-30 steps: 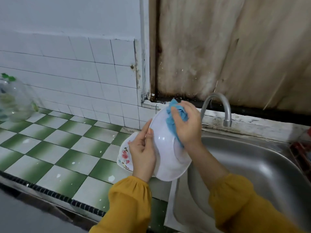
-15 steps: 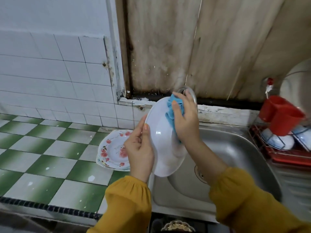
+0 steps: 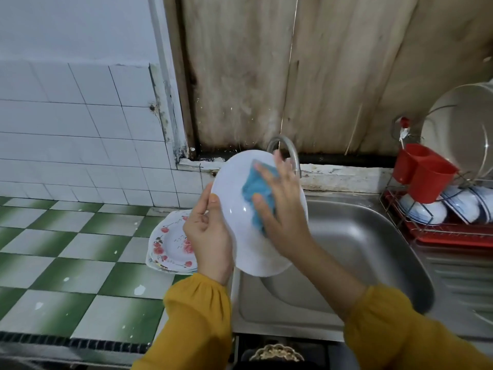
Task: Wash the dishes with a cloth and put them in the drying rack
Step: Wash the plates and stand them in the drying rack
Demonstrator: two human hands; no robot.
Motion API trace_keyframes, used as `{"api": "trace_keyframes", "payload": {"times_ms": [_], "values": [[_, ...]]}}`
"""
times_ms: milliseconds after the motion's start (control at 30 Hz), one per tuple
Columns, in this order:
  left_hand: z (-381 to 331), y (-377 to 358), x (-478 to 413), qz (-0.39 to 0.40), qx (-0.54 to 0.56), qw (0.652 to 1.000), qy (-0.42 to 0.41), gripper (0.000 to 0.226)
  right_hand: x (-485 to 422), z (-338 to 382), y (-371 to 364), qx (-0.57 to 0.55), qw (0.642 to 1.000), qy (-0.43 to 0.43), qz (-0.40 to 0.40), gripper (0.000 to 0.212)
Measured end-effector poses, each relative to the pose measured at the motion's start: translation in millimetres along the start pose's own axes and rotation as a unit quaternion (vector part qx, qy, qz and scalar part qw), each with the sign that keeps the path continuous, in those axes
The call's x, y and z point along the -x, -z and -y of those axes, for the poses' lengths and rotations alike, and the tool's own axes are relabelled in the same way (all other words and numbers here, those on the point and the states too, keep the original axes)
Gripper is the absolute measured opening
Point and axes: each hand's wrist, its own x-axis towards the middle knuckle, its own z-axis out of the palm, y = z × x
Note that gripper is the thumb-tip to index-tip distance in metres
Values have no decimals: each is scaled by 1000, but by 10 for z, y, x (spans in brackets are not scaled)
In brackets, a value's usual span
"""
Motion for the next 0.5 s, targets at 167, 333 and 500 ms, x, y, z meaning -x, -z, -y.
{"api": "trace_keyframes", "payload": {"times_ms": [167,333,500], "values": [[-117,84,-123,6,45,999,-5,27,134,-253,36,45,997,57,37,53],[-7,19,-67,32,2,999,12,29,-206,-102,36,6,988,-141,-65,57],[-29,38,-93,-3,61,998,21,26,185,-27,-39,89,982,142,85,61]]}}
